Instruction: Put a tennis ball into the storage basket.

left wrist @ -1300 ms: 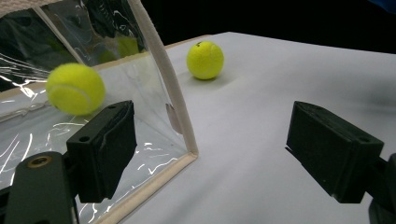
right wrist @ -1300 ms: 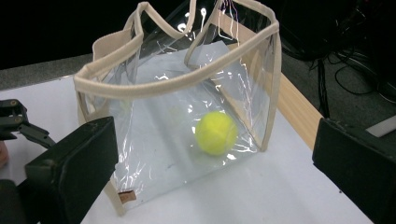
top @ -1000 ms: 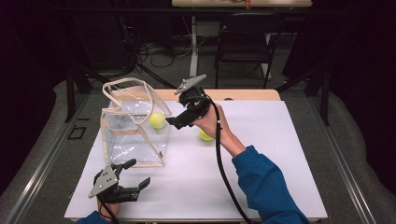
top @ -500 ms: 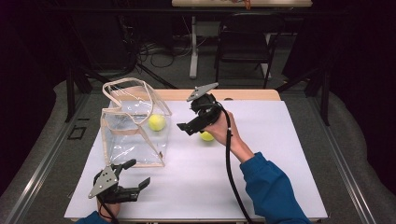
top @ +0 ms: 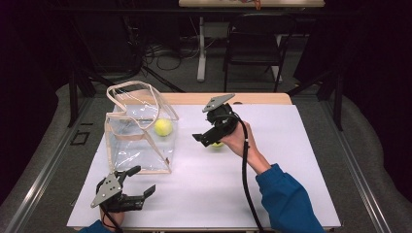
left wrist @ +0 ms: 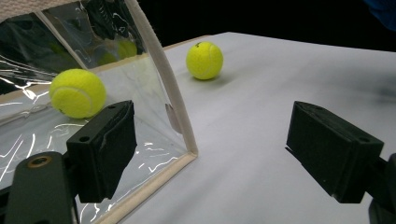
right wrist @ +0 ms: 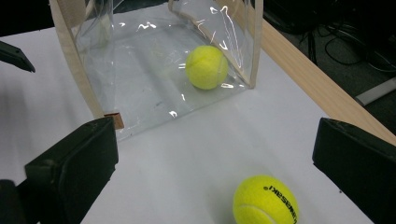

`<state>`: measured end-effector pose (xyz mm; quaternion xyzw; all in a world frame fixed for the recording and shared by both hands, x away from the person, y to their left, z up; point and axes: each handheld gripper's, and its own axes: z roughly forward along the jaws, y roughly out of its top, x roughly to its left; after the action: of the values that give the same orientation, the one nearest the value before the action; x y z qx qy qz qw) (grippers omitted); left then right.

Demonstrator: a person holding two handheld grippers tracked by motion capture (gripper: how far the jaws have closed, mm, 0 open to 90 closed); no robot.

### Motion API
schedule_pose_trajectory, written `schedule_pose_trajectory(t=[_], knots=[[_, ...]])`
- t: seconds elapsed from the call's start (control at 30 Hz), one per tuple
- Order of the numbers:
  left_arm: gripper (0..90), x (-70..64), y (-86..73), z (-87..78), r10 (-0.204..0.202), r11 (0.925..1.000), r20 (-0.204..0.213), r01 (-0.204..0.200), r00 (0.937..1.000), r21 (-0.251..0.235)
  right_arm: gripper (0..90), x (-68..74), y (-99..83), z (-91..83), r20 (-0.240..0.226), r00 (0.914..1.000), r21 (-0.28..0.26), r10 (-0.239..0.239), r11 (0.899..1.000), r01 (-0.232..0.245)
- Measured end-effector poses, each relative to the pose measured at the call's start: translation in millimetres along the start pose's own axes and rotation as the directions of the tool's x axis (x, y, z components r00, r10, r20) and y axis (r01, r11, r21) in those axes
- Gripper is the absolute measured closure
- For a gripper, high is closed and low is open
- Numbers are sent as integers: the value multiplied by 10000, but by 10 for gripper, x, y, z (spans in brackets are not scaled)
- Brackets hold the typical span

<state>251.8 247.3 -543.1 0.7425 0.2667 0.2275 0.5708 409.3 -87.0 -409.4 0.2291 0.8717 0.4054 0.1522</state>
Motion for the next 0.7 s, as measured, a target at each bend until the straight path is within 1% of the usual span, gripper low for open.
schedule_pose_trajectory(t=[0.07,0.37,0.5,0.57,0.6,0.63,0.7], knots=[[158,0,1,-1,17,10000,14,-17,10000,-1,0,3,-27,-5,43,10000,59,7,10000,-7],[158,0,1,-6,54,10000,7,-54,10000,-25,0,3,-168,-38,142,9999,-49,75,10000,-74],[158,0,1,-6,54,10000,7,-54,10000,-25,0,3,-168,-38,142,9999,-49,75,10000,-74],[158,2,0,7,14,10000,73,-14,10000,-31,0,3,-168,-38,142,9999,-49,75,10000,-74],[158,2,0,7,14,10000,73,-14,10000,-31,0,-19,-300,-40,174,9996,37,240,9997,-240],[158,8,-4,2,28,10000,109,-28,9999,4,0,-26,-356,-32,199,9993,88,323,9994,-325],[158,10,-6,-1,5,10000,97,-5,10000,10,0,-33,-391,-22,193,9992,138,351,9993,-354]])
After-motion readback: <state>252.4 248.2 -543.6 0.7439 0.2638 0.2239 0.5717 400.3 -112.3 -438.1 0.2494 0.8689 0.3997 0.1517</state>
